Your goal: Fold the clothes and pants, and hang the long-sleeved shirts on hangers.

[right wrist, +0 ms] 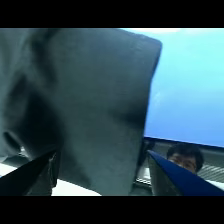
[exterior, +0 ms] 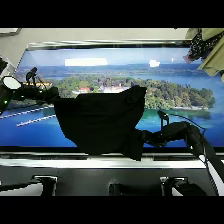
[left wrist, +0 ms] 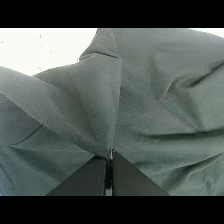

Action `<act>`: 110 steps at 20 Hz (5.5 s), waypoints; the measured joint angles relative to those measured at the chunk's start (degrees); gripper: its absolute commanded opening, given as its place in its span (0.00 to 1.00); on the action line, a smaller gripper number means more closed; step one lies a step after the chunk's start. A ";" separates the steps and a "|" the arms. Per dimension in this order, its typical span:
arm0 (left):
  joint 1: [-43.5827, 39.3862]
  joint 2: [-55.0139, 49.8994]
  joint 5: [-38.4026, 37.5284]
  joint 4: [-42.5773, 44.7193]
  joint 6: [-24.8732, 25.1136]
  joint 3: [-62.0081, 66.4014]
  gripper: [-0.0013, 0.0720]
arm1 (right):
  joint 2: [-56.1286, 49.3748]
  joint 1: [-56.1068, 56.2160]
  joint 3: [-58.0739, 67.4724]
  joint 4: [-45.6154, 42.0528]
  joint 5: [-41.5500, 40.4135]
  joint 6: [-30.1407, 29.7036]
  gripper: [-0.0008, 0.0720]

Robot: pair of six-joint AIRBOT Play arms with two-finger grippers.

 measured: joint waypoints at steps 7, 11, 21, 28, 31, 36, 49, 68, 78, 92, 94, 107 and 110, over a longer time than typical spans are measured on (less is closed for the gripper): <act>0.00 0.00 -0.02 0.02 0.02 0.00 0.04 | -8.07 0.02 0.46 4.96 0.46 -3.04 0.88; 0.00 0.00 -0.02 0.02 0.02 0.00 0.04 | -10.29 0.04 0.39 9.03 2.32 -5.86 0.35; 1.64 2.47 -3.04 0.02 0.00 4.59 0.04 | 0.83 0.09 8.44 11.15 -0.52 -6.49 0.05; 9.92 19.32 -5.60 -0.02 -2.38 15.87 0.04 | 22.40 0.09 38.21 -6.80 -2.93 5.38 0.05; 13.11 29.18 -5.90 0.04 -5.20 17.62 0.04 | 28.98 0.11 49.90 -14.84 -3.21 10.43 0.05; 15.34 41.18 -4.11 3.41 -10.93 18.45 0.04 | 32.54 0.11 60.48 -26.86 -2.82 18.05 0.05; 7.26 15.93 -1.73 7.26 -13.49 9.88 0.04 | -15.17 0.11 63.28 -27.43 -5.40 25.62 0.05; -1.77 -11.45 -0.98 9.70 -12.15 8.59 0.04 | -23.08 -18.27 47.19 -8.13 -19.98 -5.35 0.77; -1.64 -11.41 -4.55 9.70 -10.64 8.61 0.04 | -13.20 -26.67 14.05 -7.10 -10.75 -10.03 0.77; -1.62 -11.39 -5.68 9.70 -10.51 8.61 0.04 | -12.85 -26.95 7.17 3.43 -3.93 -14.01 0.05; -1.62 -11.39 -6.56 9.68 -10.47 8.61 0.04 | -12.90 -26.95 12.87 3.48 -3.08 -11.17 0.05; -5.79 -11.61 -13.99 9.66 -10.58 7.76 0.04 | -34.36 -26.95 60.15 0.44 2.71 10.23 0.40; -6.27 -11.61 -14.25 9.68 -10.71 7.63 0.04 | -34.07 -27.02 61.59 0.09 -3.06 7.50 0.45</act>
